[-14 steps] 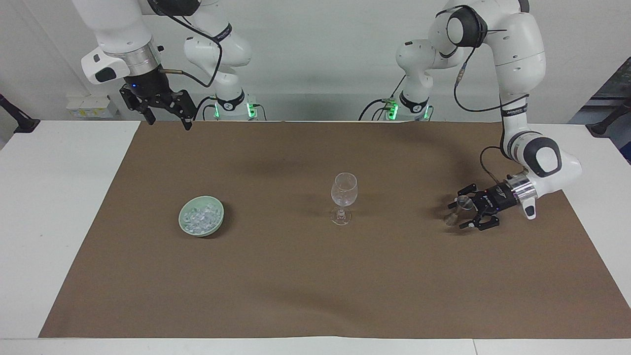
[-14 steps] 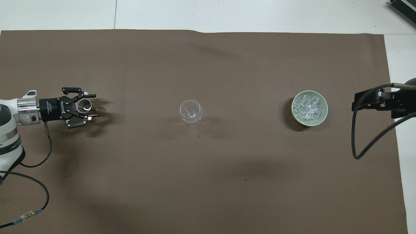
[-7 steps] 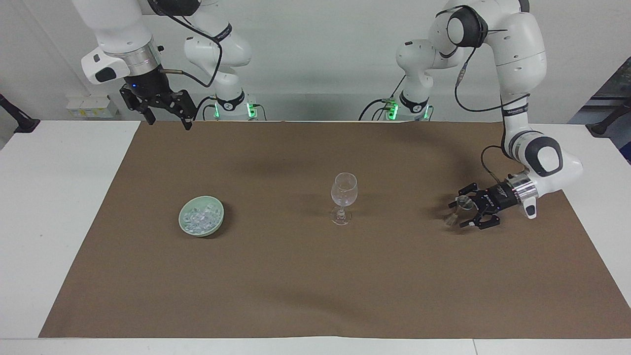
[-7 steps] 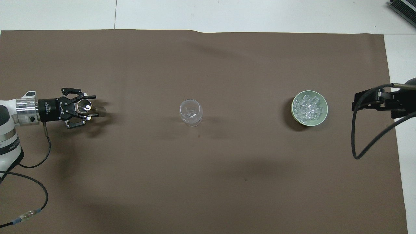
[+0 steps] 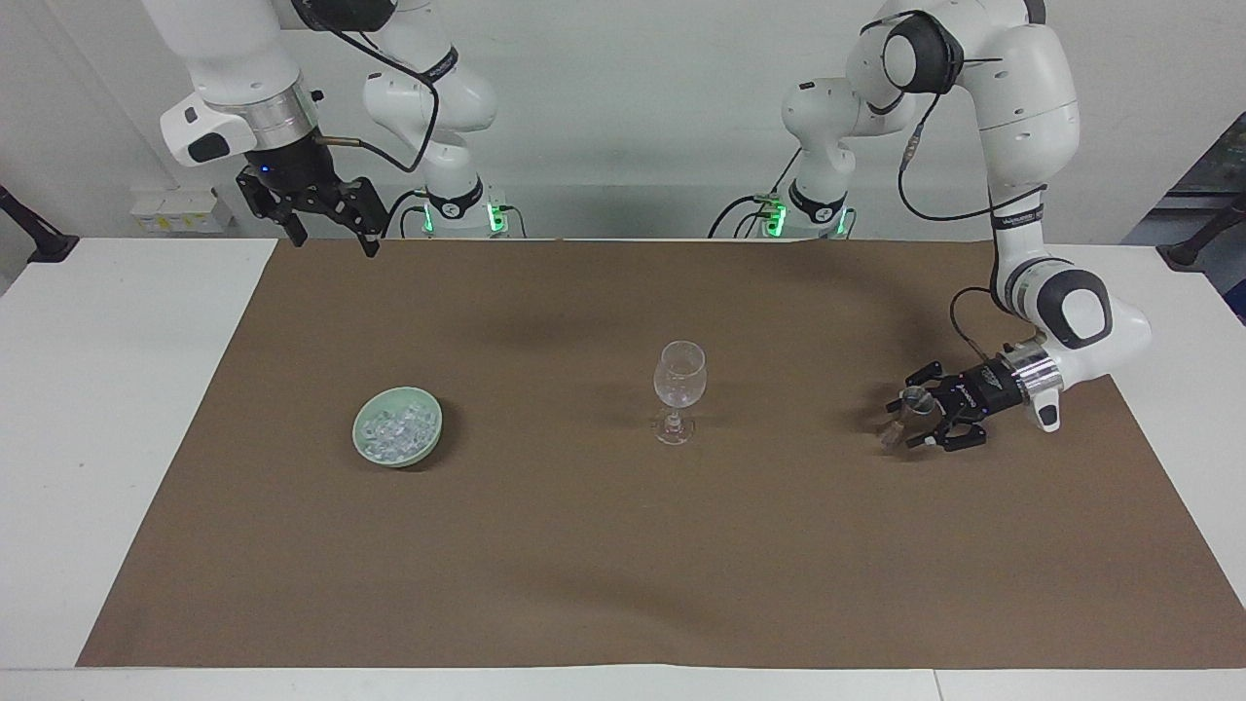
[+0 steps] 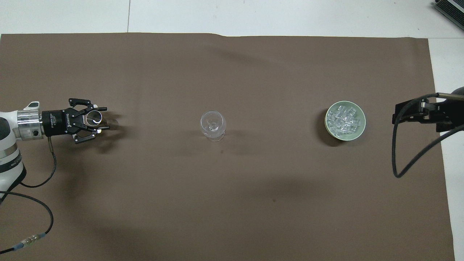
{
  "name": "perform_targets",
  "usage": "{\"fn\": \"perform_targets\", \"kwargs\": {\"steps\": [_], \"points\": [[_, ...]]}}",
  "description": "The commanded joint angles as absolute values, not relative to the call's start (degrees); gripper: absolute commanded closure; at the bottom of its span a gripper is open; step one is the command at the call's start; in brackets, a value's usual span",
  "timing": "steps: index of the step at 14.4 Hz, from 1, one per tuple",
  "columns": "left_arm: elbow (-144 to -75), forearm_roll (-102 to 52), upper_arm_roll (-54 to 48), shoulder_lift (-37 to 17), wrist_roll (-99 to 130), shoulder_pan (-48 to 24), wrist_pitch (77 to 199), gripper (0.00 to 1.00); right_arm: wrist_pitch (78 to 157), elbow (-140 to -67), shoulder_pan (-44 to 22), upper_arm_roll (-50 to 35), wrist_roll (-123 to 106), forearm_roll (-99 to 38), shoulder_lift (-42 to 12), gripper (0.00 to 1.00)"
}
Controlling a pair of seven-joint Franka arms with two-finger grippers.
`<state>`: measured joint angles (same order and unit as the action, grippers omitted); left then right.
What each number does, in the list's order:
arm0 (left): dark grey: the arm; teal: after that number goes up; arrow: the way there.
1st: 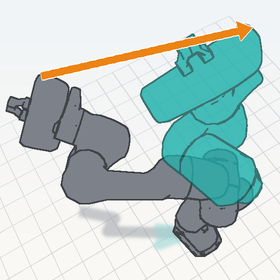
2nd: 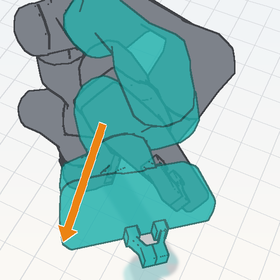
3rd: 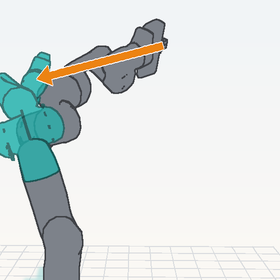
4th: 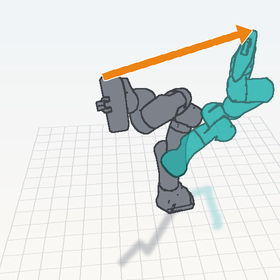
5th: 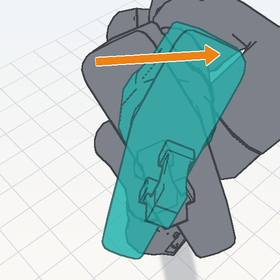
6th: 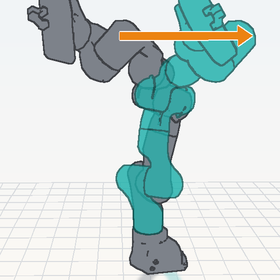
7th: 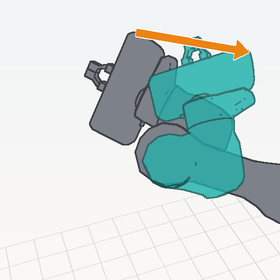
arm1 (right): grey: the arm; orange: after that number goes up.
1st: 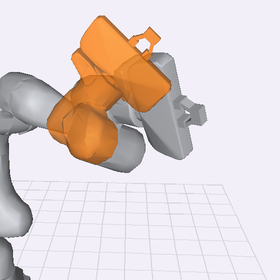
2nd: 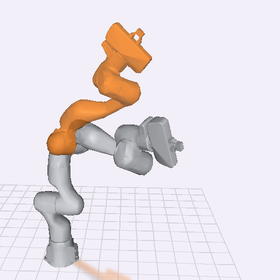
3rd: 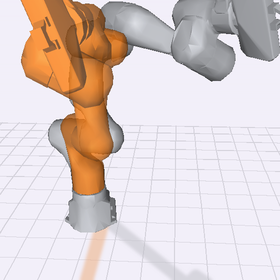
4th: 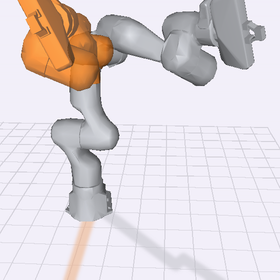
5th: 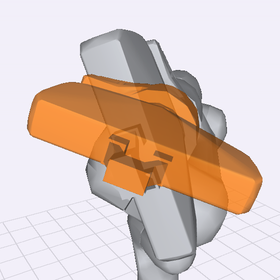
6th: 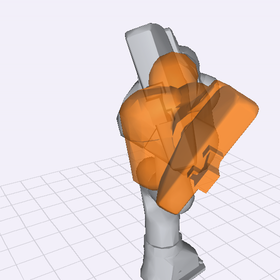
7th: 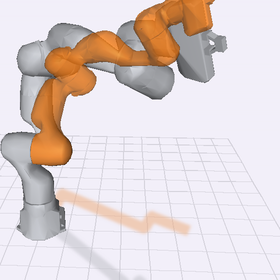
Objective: Pour wine and add ice with both arms
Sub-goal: 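Close the left gripper around the metal shot cup, then lift the shot cup with the left gripper off the table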
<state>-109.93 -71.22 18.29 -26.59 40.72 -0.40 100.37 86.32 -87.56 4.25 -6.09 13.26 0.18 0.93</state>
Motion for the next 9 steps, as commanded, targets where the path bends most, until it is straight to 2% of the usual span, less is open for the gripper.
{"fn": "perform_targets", "kwargs": {"steps": [1,4,9], "points": [[-110.74,-71.72,19.25,-26.10,40.34,-0.97,99.32,0.42,85.96,-87.45,5.01,-6.42,11.43,-1.58,0.97,0.00],[-110.74,-71.63,19.42,-26.10,40.43,-0.97,99.32,0.46,85.78,-87.54,5.01,-6.42,11.16,-1.58,1.05,0.00],[-110.74,-71.63,19.42,-26.10,40.43,-0.97,99.32,0.61,86.39,-87.71,5.71,-6.24,10.90,-1.49,1.05,0.00]]}}
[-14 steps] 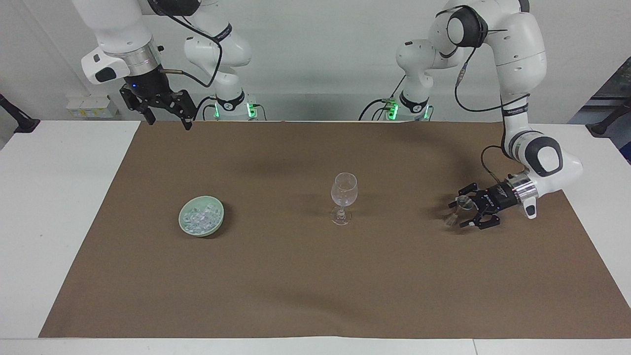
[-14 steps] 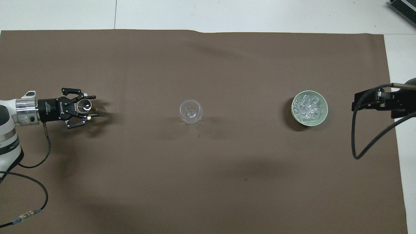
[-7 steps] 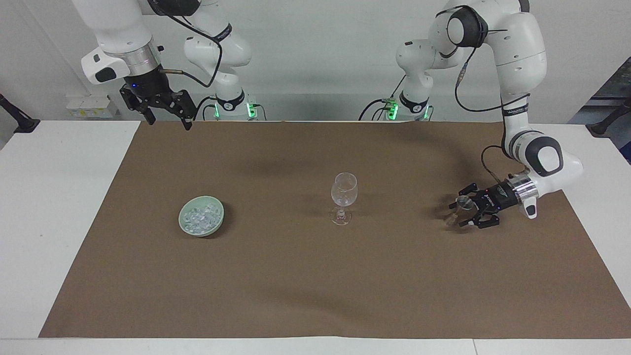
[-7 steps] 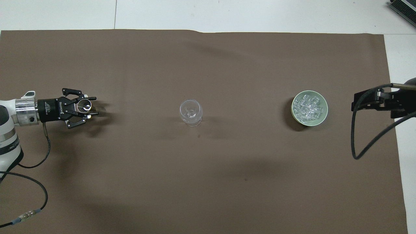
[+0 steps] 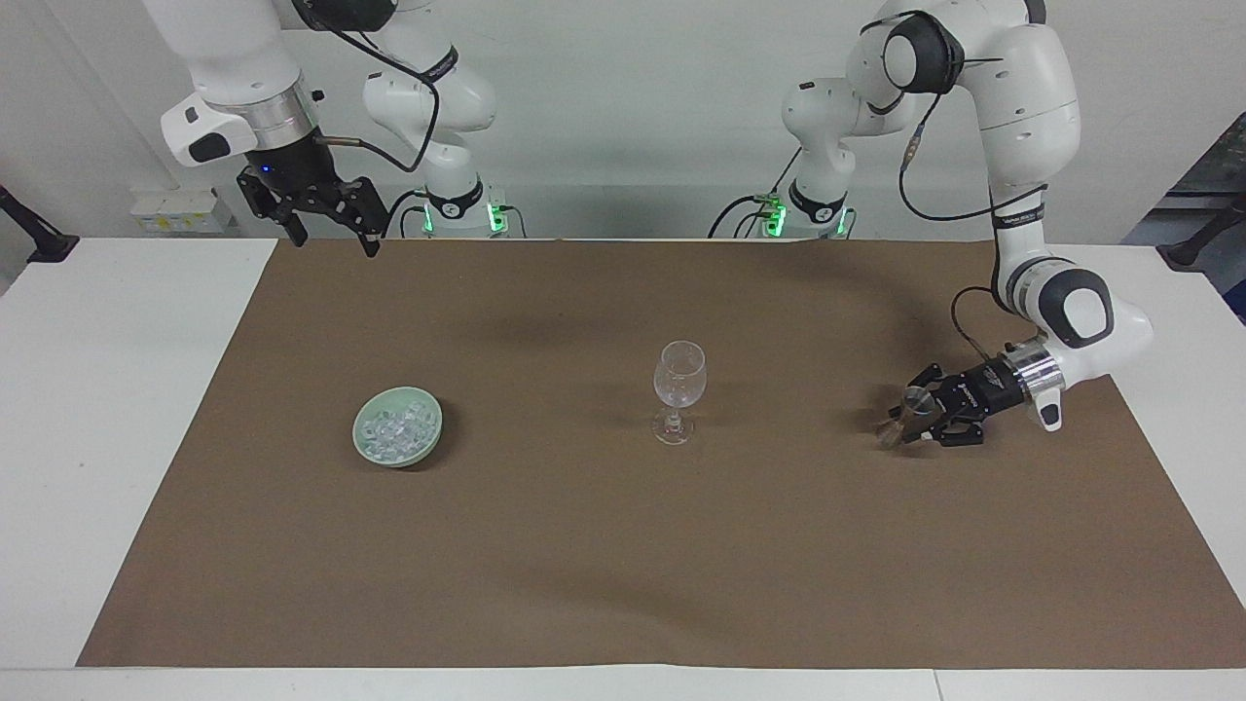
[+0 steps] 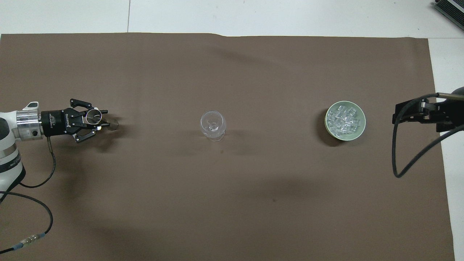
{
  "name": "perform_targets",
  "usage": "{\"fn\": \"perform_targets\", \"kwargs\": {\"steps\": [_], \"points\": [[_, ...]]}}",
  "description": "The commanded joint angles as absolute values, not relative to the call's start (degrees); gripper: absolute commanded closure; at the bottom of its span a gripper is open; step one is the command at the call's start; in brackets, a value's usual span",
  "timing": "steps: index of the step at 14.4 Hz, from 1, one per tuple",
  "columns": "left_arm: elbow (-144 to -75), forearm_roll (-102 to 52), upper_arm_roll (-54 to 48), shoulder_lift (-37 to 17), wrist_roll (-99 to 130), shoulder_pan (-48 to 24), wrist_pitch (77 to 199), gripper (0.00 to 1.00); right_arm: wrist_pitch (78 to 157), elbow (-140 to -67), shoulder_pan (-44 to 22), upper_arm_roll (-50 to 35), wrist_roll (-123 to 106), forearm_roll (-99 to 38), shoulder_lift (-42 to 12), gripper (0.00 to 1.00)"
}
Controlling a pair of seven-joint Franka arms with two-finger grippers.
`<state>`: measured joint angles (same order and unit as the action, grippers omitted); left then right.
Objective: Pour wine and add ice with both arms
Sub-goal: 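Lift the shot cup with the left gripper off the table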
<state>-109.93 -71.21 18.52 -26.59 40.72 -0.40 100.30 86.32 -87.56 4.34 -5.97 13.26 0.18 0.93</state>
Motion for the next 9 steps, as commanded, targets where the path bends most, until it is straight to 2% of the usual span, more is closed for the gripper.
{"fn": "perform_targets", "kwargs": {"steps": [1,3,5,9], "points": [[-110.74,-71.63,19.42,-26.10,40.43,-0.97,99.32,0.65,86.40,-87.71,5.80,-6.15,10.99,-1.49,1.05,0.00],[-110.74,-71.63,19.42,-26.10,40.43,-0.97,99.23,0.78,86.83,-87.71,5.71,-6.24,10.90,-1.41,1.05,0.00],[-110.66,-71.63,19.42,-26.10,40.43,-0.97,99.14,0.98,89.20,-87.80,5.63,-6.24,10.99,-1.41,0.97,0.00],[-110.39,-71.63,19.51,-26.10,40.43,-0.53,98.18,1.00,89.38,-87.80,5.62,-6.24,10.99,-1.41,0.88,0.00]]}}
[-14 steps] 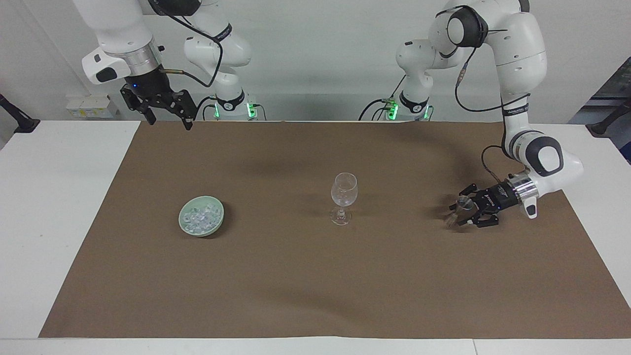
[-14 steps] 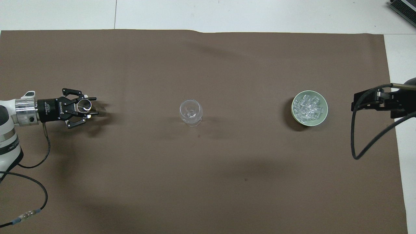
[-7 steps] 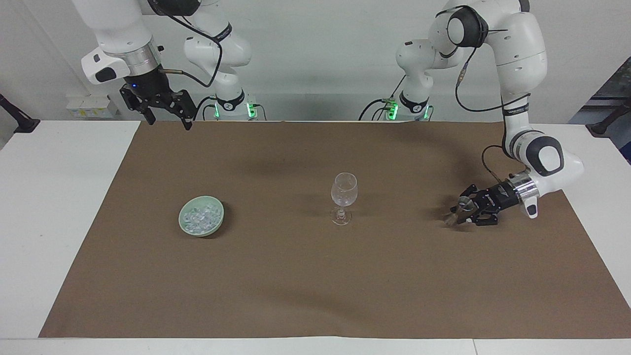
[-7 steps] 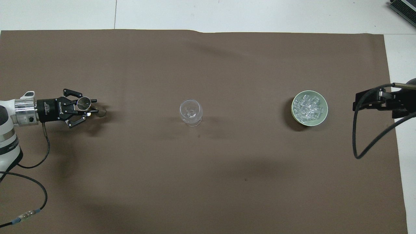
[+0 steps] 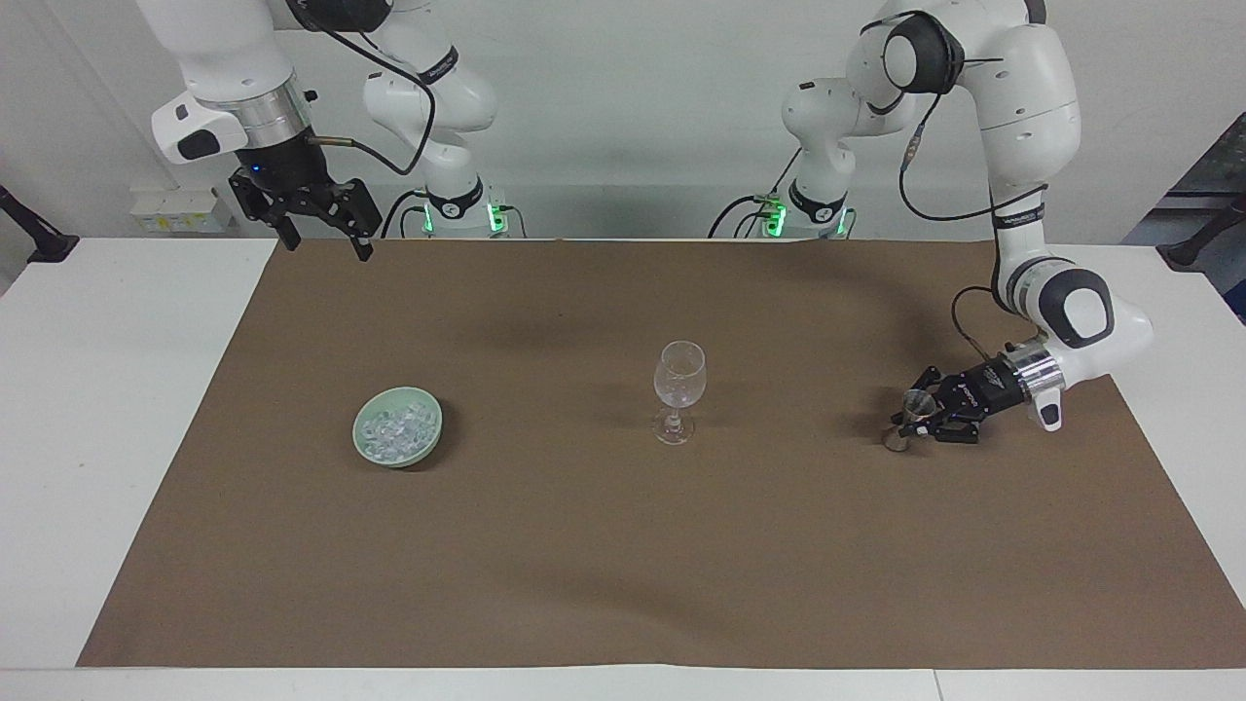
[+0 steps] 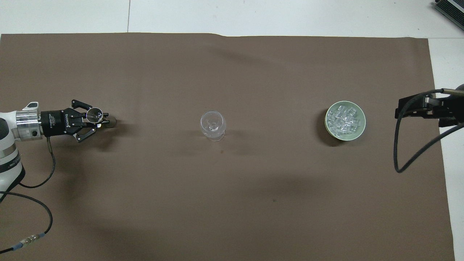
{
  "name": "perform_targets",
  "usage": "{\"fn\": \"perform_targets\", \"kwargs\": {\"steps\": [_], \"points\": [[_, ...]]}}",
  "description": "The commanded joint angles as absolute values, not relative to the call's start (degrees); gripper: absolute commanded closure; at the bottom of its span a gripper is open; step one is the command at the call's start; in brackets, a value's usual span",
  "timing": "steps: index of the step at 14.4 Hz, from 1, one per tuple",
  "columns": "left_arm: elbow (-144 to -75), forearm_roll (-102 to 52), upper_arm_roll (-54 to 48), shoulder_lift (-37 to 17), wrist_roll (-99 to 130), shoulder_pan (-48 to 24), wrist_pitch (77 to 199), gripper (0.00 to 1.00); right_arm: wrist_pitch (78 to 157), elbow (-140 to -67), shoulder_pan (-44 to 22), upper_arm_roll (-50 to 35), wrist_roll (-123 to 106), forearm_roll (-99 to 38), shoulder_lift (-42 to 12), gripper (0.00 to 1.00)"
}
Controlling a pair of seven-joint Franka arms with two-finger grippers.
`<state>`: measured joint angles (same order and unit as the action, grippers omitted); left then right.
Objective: Pour wine and add ice with both arms
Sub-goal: 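Lift the shot cup with the left gripper off the table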
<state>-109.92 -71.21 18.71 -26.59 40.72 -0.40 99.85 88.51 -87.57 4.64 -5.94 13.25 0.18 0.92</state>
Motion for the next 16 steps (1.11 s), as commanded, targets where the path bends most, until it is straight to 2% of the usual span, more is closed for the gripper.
{"fn": "perform_targets", "kwargs": {"steps": [1,9,16], "points": [[-110.30,-71.63,19.60,-26.10,40.43,-0.53,97.74,1.00,89.38,-87.72,5.62,-6.24,11.07,-1.41,0.79,0.00],[-106.18,-67.26,22.24,-25.41,43.50,-0.96,94.57,1.00,89.12,-87.63,5.63,-6.24,11.43,-1.41,0.70,0.00],[-105.73,-62.41,22.41,-18.20,57.01,-2.37,94.57,1.00,89.12,-87.63,5.62,-6.24,11.43,-1.49,0.79,0.00]]}}
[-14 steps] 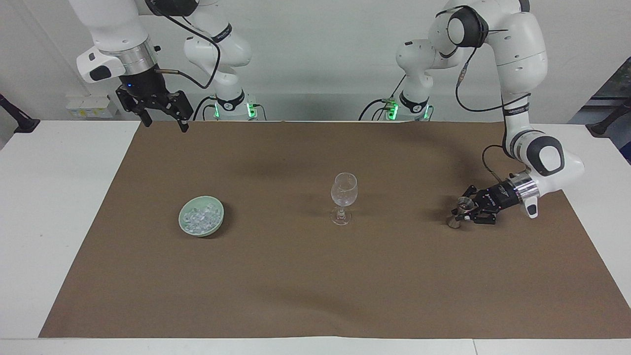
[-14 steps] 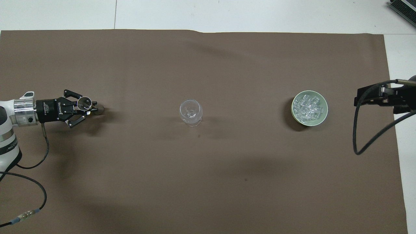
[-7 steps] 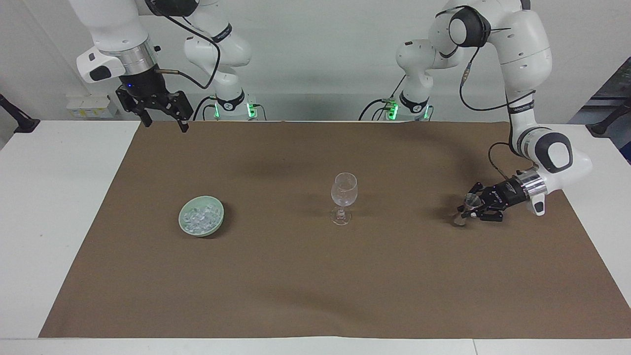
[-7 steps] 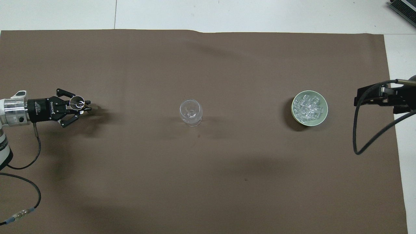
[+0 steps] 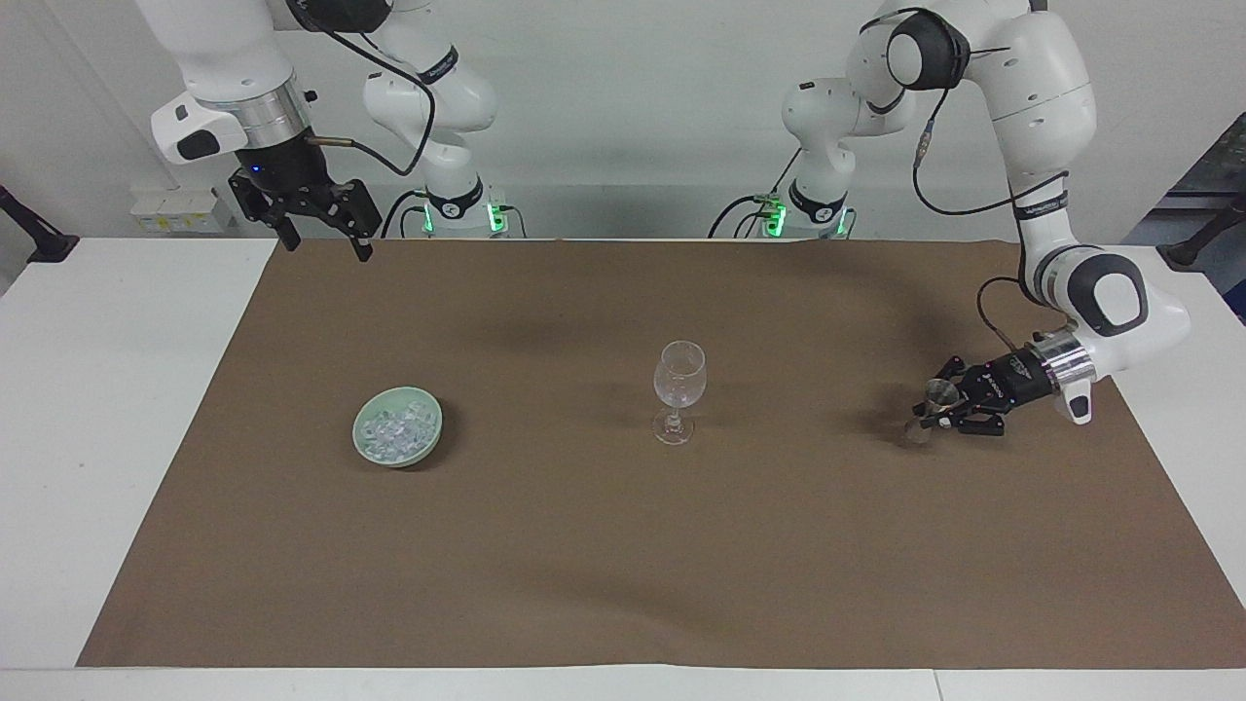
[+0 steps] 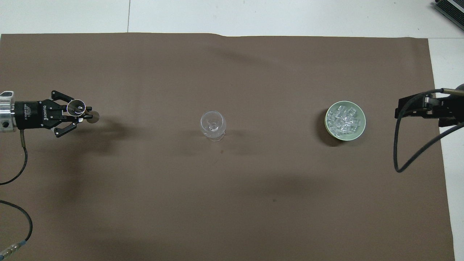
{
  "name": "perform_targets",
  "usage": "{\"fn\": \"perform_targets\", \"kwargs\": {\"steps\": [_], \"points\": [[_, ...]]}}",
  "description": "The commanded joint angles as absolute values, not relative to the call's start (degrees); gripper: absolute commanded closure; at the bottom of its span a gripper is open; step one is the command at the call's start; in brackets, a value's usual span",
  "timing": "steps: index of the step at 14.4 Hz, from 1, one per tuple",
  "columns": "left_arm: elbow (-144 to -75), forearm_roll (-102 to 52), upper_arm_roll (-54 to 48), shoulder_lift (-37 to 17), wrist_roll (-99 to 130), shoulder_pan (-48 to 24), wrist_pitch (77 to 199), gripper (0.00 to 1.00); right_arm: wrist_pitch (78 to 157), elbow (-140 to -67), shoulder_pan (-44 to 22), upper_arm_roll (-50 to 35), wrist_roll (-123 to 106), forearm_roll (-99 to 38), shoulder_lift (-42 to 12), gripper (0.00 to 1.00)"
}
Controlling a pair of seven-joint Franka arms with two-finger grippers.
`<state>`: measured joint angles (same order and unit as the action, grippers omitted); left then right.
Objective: Pour wine and add ice with both arms
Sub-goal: 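Lift the shot cup with the left gripper off the table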
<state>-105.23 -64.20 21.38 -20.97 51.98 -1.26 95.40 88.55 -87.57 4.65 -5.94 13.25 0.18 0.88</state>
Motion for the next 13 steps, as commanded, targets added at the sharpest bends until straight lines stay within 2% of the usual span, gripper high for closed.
{"fn": "perform_targets", "kwargs": {"steps": [1,10,13], "points": [[-105.56,-61.53,22.33,-17.24,58.78,-2.63,94.92,1.00,89.12,-87.63,5.62,-6.24,11.43,-1.49,0.70,0.00],[-105.82,-60.29,16.71,-13.80,68.46,-2.81,98.17,1.00,88.68,-87.63,5.71,-6.24,11.51,-1.49,0.79,0.00],[-106.52,-60.21,13.99,-11.52,70.48,-5.36,101.50,1.00,88.59,-87.63,5.62,-6.24,11.60,-1.49,0.79,0.00]]}}
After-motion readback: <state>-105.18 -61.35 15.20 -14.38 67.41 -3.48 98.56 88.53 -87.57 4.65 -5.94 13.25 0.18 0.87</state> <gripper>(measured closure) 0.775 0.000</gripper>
